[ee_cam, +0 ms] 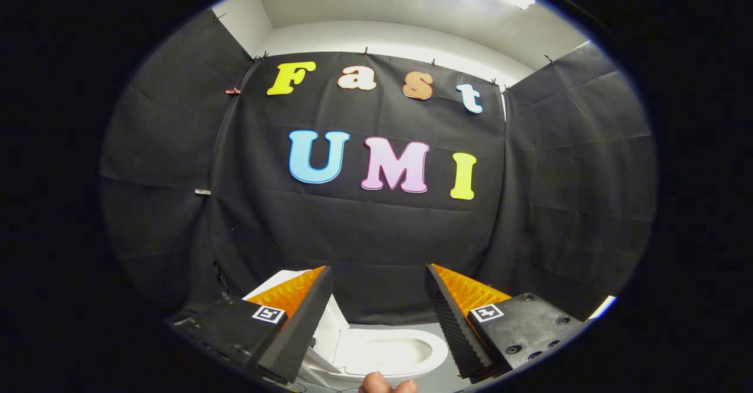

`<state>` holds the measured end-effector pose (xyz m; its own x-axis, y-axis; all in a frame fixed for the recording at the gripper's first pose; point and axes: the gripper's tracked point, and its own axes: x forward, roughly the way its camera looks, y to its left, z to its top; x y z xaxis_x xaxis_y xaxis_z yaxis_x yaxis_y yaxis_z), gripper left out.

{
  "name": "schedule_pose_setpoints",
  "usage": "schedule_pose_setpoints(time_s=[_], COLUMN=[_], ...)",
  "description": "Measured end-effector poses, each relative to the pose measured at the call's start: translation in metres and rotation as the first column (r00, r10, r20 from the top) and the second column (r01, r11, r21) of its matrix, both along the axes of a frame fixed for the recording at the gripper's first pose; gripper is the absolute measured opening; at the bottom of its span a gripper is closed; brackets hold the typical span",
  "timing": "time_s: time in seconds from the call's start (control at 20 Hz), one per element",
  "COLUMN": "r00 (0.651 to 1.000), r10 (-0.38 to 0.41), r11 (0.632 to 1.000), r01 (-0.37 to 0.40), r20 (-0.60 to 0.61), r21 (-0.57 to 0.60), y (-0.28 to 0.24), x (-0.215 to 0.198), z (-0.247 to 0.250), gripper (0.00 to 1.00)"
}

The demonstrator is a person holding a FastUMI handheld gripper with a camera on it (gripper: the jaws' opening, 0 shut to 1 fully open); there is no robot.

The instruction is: Open the toilet lid.

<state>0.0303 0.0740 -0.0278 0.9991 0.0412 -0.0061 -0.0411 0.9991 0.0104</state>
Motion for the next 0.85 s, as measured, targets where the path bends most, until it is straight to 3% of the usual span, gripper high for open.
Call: schedule_pose_setpoints(time_s=[0.85], r00=[0.999], r10=[-0.041], r11=[0.999], r01=[0.041], r20=[-0.013], r21=[-0.002], y=[-0.018], x=[0.000], z=[-0.002], gripper=[0.98])
